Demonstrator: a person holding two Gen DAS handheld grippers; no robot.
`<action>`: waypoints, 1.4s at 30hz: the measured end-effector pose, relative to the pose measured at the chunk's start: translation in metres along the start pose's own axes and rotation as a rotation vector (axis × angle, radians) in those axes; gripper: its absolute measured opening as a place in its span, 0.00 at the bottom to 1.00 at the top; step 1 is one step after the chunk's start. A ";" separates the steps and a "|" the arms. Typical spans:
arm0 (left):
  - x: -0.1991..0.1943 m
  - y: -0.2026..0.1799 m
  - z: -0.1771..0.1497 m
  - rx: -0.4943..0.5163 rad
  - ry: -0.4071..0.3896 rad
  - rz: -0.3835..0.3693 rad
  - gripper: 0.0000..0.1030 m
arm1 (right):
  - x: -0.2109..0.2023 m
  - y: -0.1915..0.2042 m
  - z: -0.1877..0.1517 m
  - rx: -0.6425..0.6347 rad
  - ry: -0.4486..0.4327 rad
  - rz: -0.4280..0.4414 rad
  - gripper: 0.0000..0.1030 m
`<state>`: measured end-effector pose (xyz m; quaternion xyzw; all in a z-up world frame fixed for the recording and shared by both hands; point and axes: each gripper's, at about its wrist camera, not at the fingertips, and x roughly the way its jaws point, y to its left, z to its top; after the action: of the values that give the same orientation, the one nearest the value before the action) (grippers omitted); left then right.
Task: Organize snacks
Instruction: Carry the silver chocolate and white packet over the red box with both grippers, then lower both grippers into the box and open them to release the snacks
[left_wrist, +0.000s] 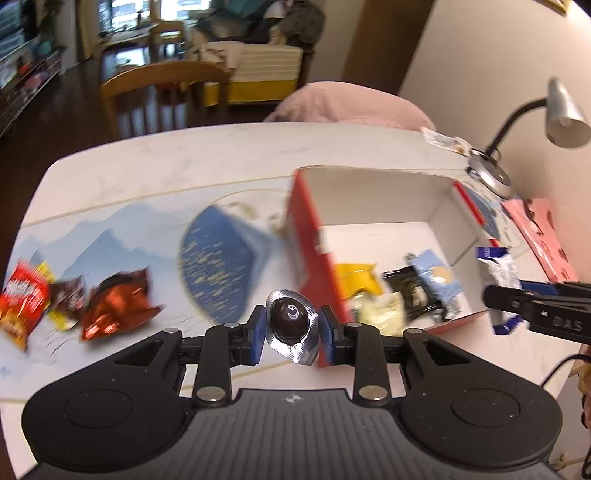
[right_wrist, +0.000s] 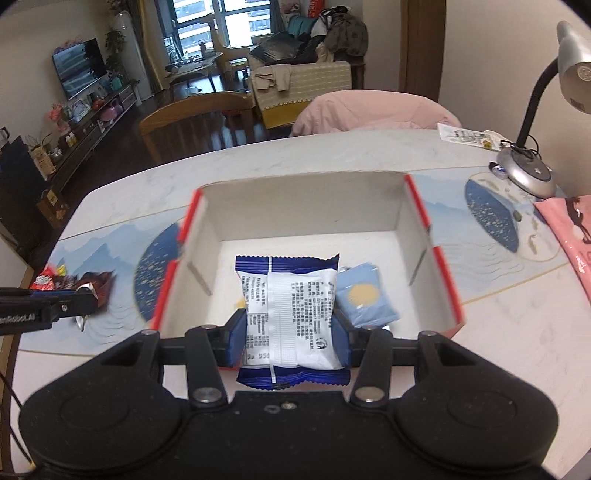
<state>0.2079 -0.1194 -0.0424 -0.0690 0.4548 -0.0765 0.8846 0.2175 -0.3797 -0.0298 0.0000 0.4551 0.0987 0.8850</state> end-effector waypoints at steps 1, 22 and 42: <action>0.003 -0.008 0.004 0.012 0.003 -0.006 0.29 | 0.003 -0.006 0.002 0.005 0.001 -0.001 0.44; 0.107 -0.102 0.044 0.125 0.158 0.031 0.29 | 0.079 -0.052 0.025 -0.102 0.147 0.004 0.44; 0.150 -0.114 0.030 0.150 0.271 0.068 0.31 | 0.114 -0.054 0.014 -0.147 0.233 0.005 0.46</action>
<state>0.3107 -0.2591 -0.1222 0.0239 0.5650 -0.0889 0.8200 0.3029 -0.4117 -0.1186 -0.0754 0.5462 0.1333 0.8235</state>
